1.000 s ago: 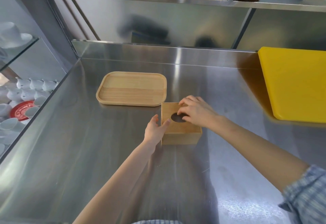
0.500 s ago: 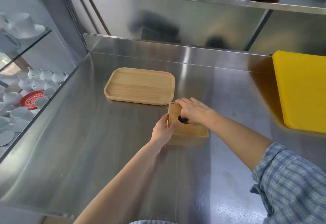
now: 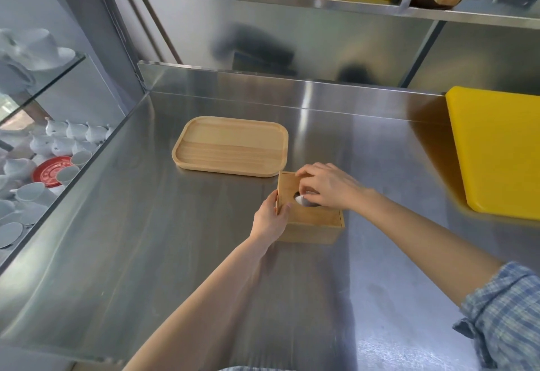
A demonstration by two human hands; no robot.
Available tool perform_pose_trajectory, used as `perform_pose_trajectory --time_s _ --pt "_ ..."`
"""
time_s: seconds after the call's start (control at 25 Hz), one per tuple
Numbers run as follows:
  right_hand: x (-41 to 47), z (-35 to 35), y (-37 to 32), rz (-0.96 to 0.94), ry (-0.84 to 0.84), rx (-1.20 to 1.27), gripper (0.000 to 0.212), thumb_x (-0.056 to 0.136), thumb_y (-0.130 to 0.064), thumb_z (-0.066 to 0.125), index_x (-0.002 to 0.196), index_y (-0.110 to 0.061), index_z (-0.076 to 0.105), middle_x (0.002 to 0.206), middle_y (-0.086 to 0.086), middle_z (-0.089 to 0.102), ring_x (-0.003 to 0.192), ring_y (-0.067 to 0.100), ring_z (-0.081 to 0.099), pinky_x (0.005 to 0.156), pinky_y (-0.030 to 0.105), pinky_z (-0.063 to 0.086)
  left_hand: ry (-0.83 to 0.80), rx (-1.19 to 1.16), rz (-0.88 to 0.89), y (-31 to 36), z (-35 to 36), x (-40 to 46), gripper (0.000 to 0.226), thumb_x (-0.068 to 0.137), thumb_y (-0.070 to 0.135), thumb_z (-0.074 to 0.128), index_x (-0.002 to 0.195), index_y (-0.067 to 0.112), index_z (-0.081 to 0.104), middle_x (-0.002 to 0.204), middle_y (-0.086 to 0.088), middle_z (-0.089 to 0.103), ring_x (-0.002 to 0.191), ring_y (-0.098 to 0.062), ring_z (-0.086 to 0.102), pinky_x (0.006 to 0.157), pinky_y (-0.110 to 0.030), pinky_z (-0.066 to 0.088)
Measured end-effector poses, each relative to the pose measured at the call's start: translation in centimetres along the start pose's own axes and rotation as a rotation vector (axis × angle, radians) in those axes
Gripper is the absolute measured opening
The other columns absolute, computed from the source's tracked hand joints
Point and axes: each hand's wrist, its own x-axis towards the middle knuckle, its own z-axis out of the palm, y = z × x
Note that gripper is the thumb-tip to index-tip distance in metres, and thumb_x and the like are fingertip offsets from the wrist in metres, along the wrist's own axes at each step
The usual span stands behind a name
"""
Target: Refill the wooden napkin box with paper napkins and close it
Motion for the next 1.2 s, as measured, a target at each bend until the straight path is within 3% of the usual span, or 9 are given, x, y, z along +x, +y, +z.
perform_pose_trajectory --time_s 0.2,0.36,0.48,0.72,0.92,1.0,1.08,1.2 --pt "-1.5 0.1 -0.3 0.173 0.084 0.283 0.016 0.09 -0.021 0.049 0.099 -0.01 0.056 0.106 0.006 0.063 0.091 0.023 0.056 0.074 0.034 0.045 -0.001 0.015 0.001 0.2 -0.1 -0.2 0.041 0.097 0.025 0.042 0.138 0.017 0.041 0.133 -0.003 0.056 0.12 -0.025 0.053 0.093 -0.031 0.043" --pt "-2.4 0.6 -0.5 0.278 0.14 0.415 0.014 0.093 -0.019 0.048 0.101 -0.011 0.054 0.104 0.006 0.065 0.088 0.022 0.057 0.072 0.033 0.046 -0.009 0.021 0.003 -0.1 -0.1 0.0 0.044 0.097 0.028 0.043 0.139 0.019 0.04 0.136 -0.001 0.054 0.122 -0.024 0.052 0.096 -0.033 0.042" --pt "-2.8 1.4 -0.5 0.335 0.241 0.517 0.013 0.094 -0.018 0.048 0.102 -0.01 0.054 0.104 0.008 0.067 0.085 0.022 0.058 0.074 0.035 0.049 -0.008 0.005 -0.007 -0.1 -0.1 0.1 0.043 0.096 0.029 0.043 0.138 0.02 0.041 0.134 0.0 0.055 0.121 -0.024 0.052 0.09 -0.029 0.041" --pt "-2.9 1.5 -0.6 0.339 0.282 0.527 0.018 0.095 -0.018 0.046 0.109 -0.015 0.056 0.11 0.006 0.068 0.098 0.025 0.062 0.081 0.046 0.055 -0.002 0.053 0.014 0.0 -0.1 0.0 0.041 0.096 0.028 0.043 0.136 0.019 0.043 0.132 -0.002 0.056 0.118 -0.024 0.054 0.083 -0.025 0.038" --pt "-3.2 0.7 -0.6 0.331 0.337 0.548 0.027 0.096 -0.022 0.046 0.121 -0.017 0.054 0.116 0.003 0.065 0.104 0.02 0.061 0.088 0.043 0.053 -0.001 0.118 0.042 0.3 -0.9 0.3 0.046 0.094 0.029 0.048 0.138 0.016 0.042 0.138 -0.004 0.053 0.126 -0.024 0.051 0.094 -0.028 0.041" --pt "-3.2 0.3 -0.5 0.342 0.364 0.561 0.033 0.096 -0.025 0.046 0.128 -0.017 0.049 0.121 0.002 0.062 0.107 0.017 0.06 0.092 0.042 0.052 0.009 0.16 0.079 0.8 -1.4 0.4 0.044 0.096 0.029 0.044 0.138 0.015 0.043 0.137 -0.005 0.054 0.125 -0.024 0.05 0.091 -0.025 0.039" --pt "-3.2 -0.7 -0.5 0.356 0.379 0.52 0.043 0.095 -0.029 0.047 0.136 -0.018 0.042 0.132 0.003 0.055 0.118 0.019 0.055 0.098 0.043 0.048 0.019 0.202 0.13 1.9 -2.2 0.4 0.045 0.097 0.029 0.04 0.139 0.014 0.041 0.139 -0.008 0.053 0.127 -0.025 0.048 0.092 -0.026 0.038" --pt "-2.7 -3.3 -0.5 0.391 0.332 0.33 0.059 0.093 -0.038 0.049 0.145 -0.02 0.028 0.151 0.003 0.035 0.137 0.025 0.035 0.113 0.047 0.031 0.083 0.324 0.195 4.8 -3.9 0.9 0.054 0.098 0.031 0.037 0.147 0.012 0.025 0.15 -0.011 0.038 0.134 -0.031 0.04 0.105 -0.035 0.035"
